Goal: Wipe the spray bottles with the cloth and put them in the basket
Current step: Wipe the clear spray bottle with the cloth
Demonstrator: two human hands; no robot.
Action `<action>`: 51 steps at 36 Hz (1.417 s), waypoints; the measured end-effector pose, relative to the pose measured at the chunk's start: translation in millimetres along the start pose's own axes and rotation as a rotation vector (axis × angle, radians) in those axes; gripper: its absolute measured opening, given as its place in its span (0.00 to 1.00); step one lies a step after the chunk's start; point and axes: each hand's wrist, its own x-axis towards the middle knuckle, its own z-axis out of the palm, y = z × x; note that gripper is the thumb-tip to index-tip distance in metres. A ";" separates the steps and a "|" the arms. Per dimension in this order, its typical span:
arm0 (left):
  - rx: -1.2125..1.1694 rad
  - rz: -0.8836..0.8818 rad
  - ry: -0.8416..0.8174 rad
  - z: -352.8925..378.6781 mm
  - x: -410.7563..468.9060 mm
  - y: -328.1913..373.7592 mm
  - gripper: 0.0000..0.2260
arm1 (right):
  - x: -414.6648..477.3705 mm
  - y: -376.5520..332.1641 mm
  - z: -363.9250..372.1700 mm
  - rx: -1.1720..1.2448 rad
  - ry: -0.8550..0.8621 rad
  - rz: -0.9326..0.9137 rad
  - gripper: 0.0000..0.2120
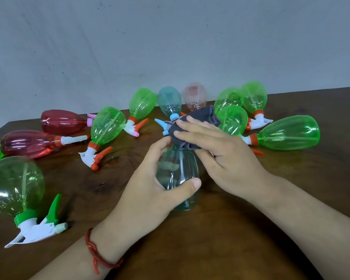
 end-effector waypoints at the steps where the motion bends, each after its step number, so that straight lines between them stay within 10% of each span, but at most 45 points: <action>1: 0.008 0.004 0.001 0.2 0.0 0.4 0.38 | 0.1 1.4 -2.7 -0.018 0.007 -0.003 0.24; 30: -0.073 0.096 0.185 -15.9 7.1 -1.9 0.37 | 0.7 1.1 -3.3 -0.061 0.073 0.019 0.23; 40: -0.058 0.077 0.145 -16.8 8.0 -6.1 0.37 | -1.8 5.2 -7.3 0.404 0.472 0.311 0.22; 51: -0.063 0.121 0.210 -15.5 8.0 -5.7 0.37 | -4.2 2.6 11.6 0.166 0.260 0.090 0.25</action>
